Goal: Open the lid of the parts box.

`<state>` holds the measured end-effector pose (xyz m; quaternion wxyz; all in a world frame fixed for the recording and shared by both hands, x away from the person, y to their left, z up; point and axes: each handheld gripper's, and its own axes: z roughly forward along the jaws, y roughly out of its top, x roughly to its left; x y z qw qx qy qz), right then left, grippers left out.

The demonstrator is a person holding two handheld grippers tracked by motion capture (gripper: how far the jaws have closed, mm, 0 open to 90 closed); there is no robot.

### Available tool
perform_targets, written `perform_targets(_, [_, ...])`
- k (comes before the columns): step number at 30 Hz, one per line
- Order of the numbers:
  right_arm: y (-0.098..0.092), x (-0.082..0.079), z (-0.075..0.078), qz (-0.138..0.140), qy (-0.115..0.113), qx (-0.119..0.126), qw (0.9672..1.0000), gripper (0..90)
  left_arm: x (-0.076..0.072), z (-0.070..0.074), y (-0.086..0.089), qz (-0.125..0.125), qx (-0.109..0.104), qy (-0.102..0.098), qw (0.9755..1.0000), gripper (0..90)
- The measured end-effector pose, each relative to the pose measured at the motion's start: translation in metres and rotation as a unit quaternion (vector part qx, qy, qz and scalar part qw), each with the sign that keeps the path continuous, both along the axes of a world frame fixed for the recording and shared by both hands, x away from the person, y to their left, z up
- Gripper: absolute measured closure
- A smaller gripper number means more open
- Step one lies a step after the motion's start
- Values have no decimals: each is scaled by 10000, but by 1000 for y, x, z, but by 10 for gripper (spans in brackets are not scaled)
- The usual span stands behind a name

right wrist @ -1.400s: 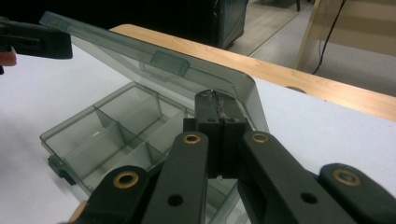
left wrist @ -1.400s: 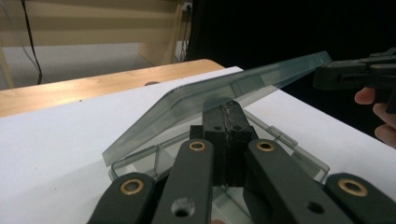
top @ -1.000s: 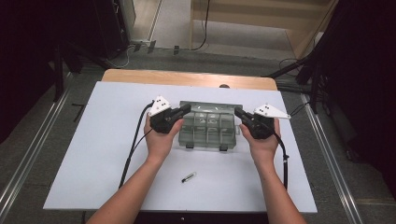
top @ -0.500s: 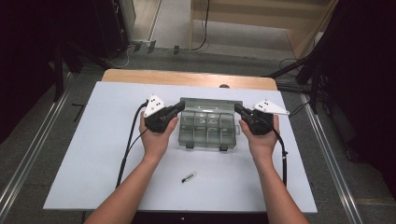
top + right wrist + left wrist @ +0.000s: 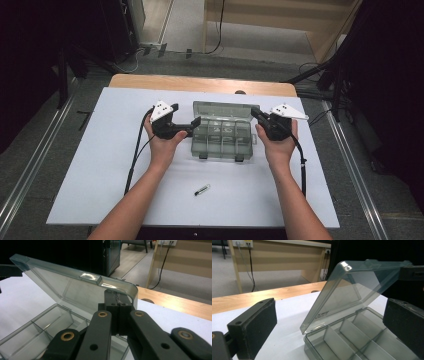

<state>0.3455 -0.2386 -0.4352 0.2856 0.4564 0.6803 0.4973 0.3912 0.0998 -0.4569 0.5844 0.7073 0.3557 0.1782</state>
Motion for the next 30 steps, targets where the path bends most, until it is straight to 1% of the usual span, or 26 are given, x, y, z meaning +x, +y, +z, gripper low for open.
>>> perform_targets(2, [1, 2, 1, -3, 1, -13, 10000, 900, 5, -1, -2, -50, 26, 64, 10000, 0])
perform_targets(4, [2, 4, 2, -19, -3, -24, 10000, 900, 10, -3, -6, 9, 127, 159, 9998, 9])
perform_targets(5, [2, 5, 2, -27, -15, -29, 10000, 900, 14, -4, -8, 69, 225, 206, 9995, 55])
perform_targets(6, [2, 6, 2, -41, -10, -18, 10000, 900, 16, -5, -10, 94, 260, 223, 9994, 88])
perform_targets(7, [2, 6, 2, -47, -9, -16, 10000, 900, 19, -6, -11, 151, 337, 242, 9990, 140])
perform_targets(8, [2, 7, 2, -62, -19, -16, 10000, 900, 21, -7, -13, 161, 358, 267, 9989, 197])
perform_targets(10, [1, 9, 2, -81, -41, -4, 10000, 900, 24, -9, -14, 207, 453, 240, 9985, 294])
perform_targets(11, [1, 9, 2, -99, -32, 17, 9999, 900, 26, -9, -15, 185, 465, 247, 9984, 363])
perform_targets(12, [0, 10, 2, -89, -38, 16, 10000, 900, 27, -10, -14, 129, 420, 247, 9987, 416])
perform_targets(14, [-1, 12, 2, -134, -24, 9, 9999, 900, 28, -10, -14, 125, 400, 187, 9989, 483])
perform_targets(16, [-1, 14, 2, -151, -26, 18, 9999, 900, 29, -10, -14, 114, 351, 177, 9992, 558])
perform_targets(17, [-2, 15, 2, -157, -22, 22, 9999, 900, 29, -10, -14, 133, 360, 163, 9991, 586])
perform_targets(18, [-2, 16, 3, -159, -19, 8, 9999, 900, 29, -10, -14, 147, 355, 165, 9991, 635])
perform_targets(21, [-1, 18, 4, -142, -35, -32, 9999, 900, 30, -10, -14, 181, 366, 186, 9990, 701])
perform_targets(23, [0, 19, 4, -131, -29, -69, 9999, 900, 31, -9, -15, 169, 391, 213, 9989, 728])
perform_targets(26, [-2, 16, 5, -65, 15, -32, 10000, 900, 32, -8, -14, 190, 346, 209, 9990, 770])
perform_targets(28, [-2, 13, 5, 4, 17, 6, 10000, 900, 33, -7, -14, 194, 326, 243, 9990, 793])
perform_targets(30, [-2, 9, 5, 67, -39, -51, 10000, 853, 33, -7, -15, 209, 360, 232, 9989, 800])
